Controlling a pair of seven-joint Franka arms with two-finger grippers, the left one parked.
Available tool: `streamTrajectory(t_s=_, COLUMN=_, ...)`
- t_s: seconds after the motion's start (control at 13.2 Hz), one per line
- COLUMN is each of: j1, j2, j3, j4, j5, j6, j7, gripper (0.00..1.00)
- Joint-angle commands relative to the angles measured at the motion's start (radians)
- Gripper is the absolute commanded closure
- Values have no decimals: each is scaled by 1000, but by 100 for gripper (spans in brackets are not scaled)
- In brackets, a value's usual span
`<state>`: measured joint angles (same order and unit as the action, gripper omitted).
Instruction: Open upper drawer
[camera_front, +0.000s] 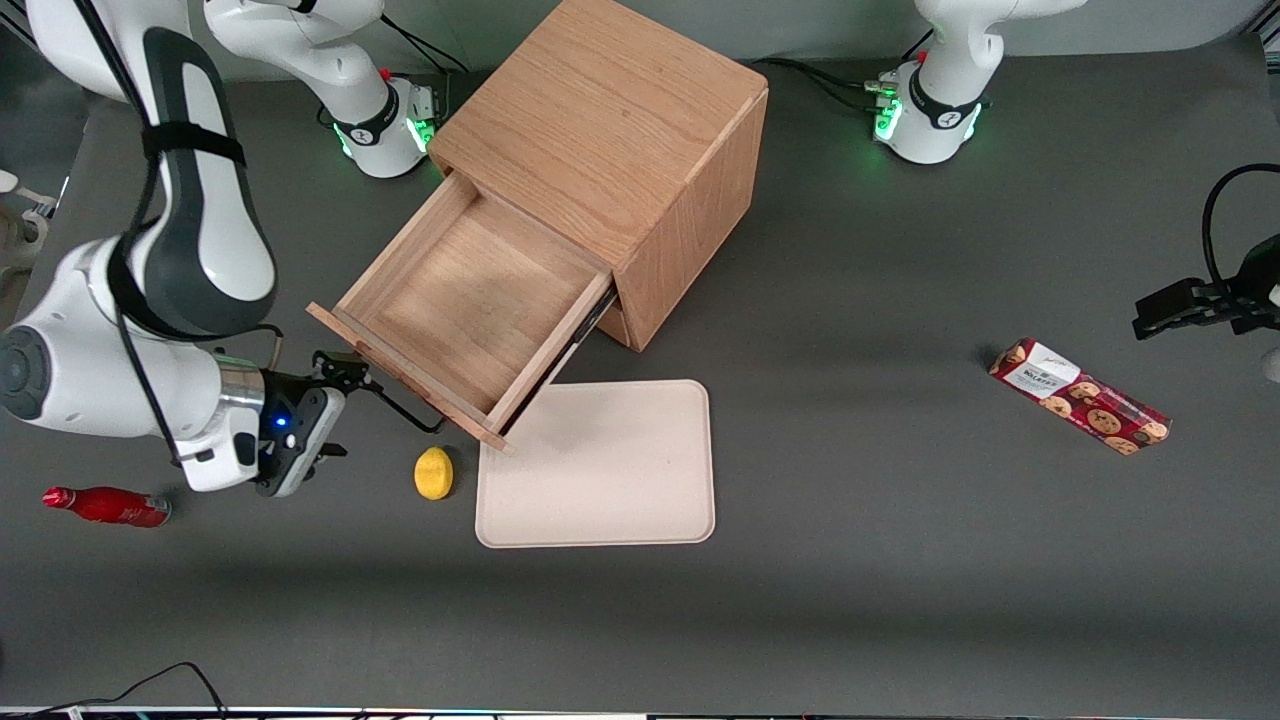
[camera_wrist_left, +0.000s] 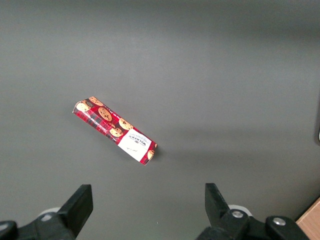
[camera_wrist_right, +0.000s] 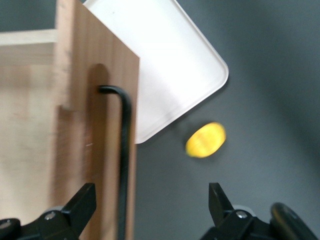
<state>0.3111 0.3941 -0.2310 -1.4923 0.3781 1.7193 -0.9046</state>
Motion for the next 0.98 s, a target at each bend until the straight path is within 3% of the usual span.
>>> streamTrajectory(t_s=0.0, j1=2, j2=-91, j3=8, j4=18, j5=-89, j6=-137, j7=210, gripper=0)
streamTrajectory(t_s=0.23, j1=6, j2=-202, j3=51, j4=24, j5=-189, j6=-291, j7=570, gripper=0)
streamTrajectory(t_s=0.45, j1=5, j2=-338, j3=117, j4=-26, j5=-304, j6=-305, j7=922, gripper=0)
streamTrajectory(t_s=0.53, j1=3, j2=-371, j3=131, j4=-63, j5=-342, j6=-303, j7=944, gripper=0)
streamTrajectory(t_s=0.91, j1=-93, j2=-481, j3=114, j4=-294, j5=-357, j6=-131, j7=961, gripper=0)
